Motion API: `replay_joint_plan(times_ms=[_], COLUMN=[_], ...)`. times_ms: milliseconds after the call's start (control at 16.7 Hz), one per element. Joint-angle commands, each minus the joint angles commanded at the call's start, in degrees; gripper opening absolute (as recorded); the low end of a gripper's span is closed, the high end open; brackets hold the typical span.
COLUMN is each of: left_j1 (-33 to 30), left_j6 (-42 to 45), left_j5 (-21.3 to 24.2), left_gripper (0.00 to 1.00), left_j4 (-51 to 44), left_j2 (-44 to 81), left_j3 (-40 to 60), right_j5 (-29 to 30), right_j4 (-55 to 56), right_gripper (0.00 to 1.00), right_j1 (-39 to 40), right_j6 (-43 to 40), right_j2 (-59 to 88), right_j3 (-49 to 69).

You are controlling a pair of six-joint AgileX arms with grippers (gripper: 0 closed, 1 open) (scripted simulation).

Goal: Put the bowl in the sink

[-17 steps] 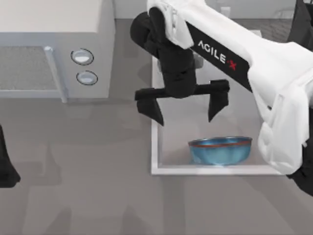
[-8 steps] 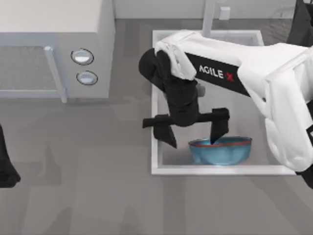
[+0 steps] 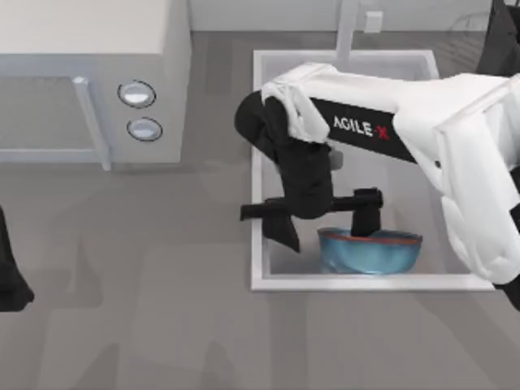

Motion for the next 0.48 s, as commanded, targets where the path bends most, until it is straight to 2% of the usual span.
replay_joint_plan(times_ms=[480], left_j1=[0.0], left_j6=[0.0], left_j5=[0.0], left_gripper=[1.0], left_j4=[0.0], left_j2=[0.0], left_j3=[0.0], right_j5=[0.0], right_j4=[0.0], right_gripper=[0.32], right_j1=[0.0], right_j6=[0.0], right_j2=[0.0], right_j3=[0.0])
